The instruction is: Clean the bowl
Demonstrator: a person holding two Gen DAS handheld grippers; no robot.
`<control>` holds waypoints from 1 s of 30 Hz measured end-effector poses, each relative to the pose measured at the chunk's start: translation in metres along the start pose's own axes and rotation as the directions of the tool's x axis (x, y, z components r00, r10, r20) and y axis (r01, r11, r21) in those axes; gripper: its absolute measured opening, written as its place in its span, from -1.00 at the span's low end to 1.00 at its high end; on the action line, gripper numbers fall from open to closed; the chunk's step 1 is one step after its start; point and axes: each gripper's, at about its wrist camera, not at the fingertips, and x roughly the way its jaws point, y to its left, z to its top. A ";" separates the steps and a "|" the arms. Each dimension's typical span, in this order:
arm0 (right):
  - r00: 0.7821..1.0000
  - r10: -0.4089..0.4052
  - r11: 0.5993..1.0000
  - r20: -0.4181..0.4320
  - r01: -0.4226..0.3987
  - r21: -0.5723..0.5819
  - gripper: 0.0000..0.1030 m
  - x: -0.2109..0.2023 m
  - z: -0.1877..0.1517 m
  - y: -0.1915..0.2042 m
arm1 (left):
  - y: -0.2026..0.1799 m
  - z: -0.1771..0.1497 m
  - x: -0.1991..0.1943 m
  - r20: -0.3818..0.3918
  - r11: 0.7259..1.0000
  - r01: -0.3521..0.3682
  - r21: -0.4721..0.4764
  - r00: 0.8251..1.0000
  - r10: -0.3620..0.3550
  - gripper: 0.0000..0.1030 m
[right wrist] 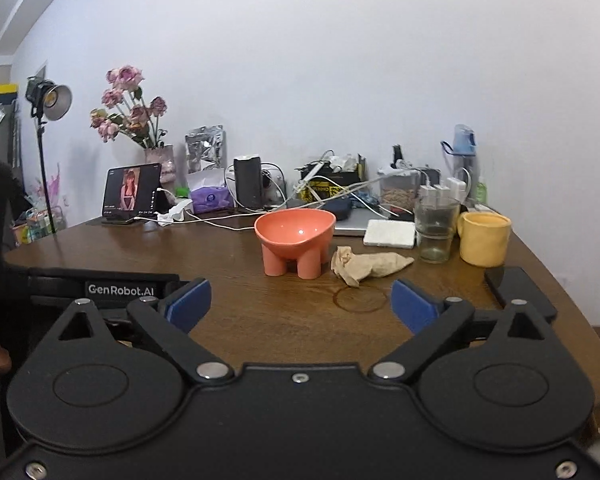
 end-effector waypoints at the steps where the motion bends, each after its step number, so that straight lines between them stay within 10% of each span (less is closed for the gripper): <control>1: 1.000 0.011 1.000 -0.008 -0.011 0.018 0.93 -0.005 -0.001 0.000 | 0.000 -0.003 -0.004 -0.013 1.000 0.005 0.005 1.000 -0.005 1.00; 5: 0.995 0.072 0.989 -0.074 -0.061 0.132 0.95 -0.010 -0.008 -0.012 | 0.007 -0.008 -0.019 0.004 0.998 -0.045 0.044 0.999 0.045 1.00; 18: 0.989 0.105 0.992 -0.099 -0.111 -0.055 0.96 -0.036 -0.025 0.016 | 0.008 -0.034 -0.042 -0.017 0.978 0.092 0.189 0.996 -0.091 1.00; 30: 0.963 0.196 0.980 -0.187 -0.186 0.072 0.96 -0.042 -0.039 -0.009 | -0.006 -0.050 -0.049 -0.002 0.945 0.158 0.285 0.987 -0.164 1.00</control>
